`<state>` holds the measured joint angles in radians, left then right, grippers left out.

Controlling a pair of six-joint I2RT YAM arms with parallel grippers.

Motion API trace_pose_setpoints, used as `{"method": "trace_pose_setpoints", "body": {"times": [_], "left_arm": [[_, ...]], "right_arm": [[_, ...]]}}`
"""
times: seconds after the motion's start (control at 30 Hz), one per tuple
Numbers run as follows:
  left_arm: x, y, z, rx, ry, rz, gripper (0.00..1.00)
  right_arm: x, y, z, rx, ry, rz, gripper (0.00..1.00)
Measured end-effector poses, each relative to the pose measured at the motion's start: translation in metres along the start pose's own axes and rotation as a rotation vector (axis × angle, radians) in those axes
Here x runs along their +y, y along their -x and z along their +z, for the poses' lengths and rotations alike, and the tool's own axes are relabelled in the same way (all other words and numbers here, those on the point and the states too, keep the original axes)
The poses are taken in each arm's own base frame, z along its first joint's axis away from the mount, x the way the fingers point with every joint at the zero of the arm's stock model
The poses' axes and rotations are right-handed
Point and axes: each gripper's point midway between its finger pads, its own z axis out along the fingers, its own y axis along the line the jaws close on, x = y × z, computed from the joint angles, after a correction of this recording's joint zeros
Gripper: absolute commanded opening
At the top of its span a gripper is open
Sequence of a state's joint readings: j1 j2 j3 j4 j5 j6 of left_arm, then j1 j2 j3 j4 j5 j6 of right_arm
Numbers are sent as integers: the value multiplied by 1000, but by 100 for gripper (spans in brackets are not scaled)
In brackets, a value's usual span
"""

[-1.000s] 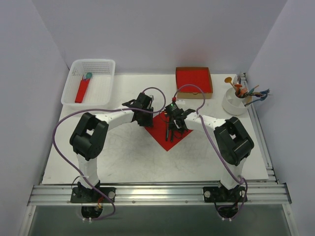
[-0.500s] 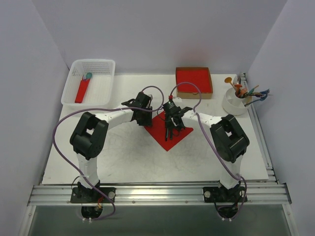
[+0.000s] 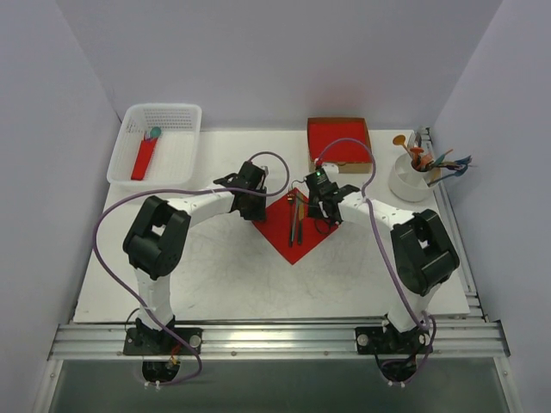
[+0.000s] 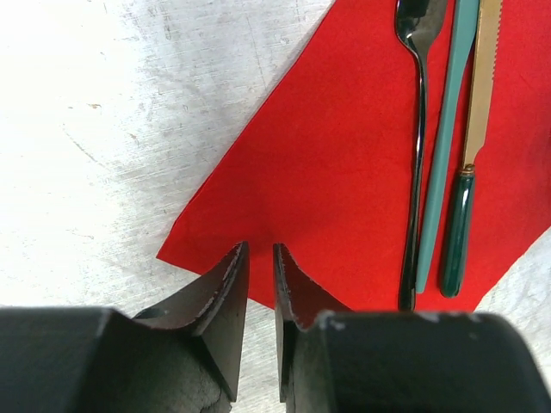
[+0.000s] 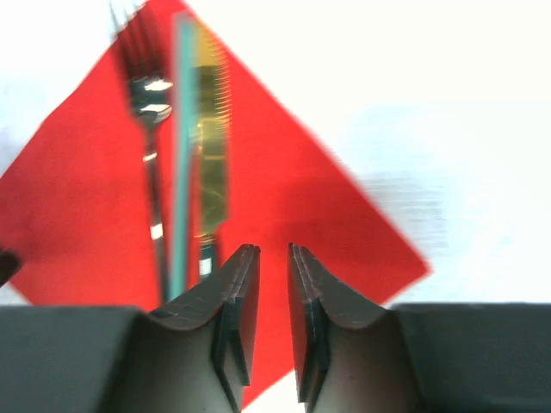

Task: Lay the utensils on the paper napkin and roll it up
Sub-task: Adjust the utensils on the napkin, then roll the napkin at the center of the board.

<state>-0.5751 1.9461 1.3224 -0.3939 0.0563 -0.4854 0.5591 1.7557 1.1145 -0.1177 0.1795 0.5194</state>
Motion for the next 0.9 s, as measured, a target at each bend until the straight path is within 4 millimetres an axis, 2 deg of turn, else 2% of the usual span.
{"method": "trace_pose_setpoints", "body": {"times": [0.03,0.1,0.23,0.53,0.67,0.9], "left_arm": [[0,0,0,0,0,0,26],[0,0,1,0,1,0,25],[0,-1,1,2,2,0,22],[4,0,3,-3,20,0,13],[8,-5,10,12,36,0,8],[9,-3,10,17,39,21,2]], "right_arm": [[-6,1,0,-3,-7,10,8],[-19,-1,2,5,-28,18,2],[-40,-13,8,39,-68,20,0],[-47,-26,12,55,-76,7,0],[-52,-38,16,66,-83,6,0],[-50,-47,9,34,-67,7,0]]}}
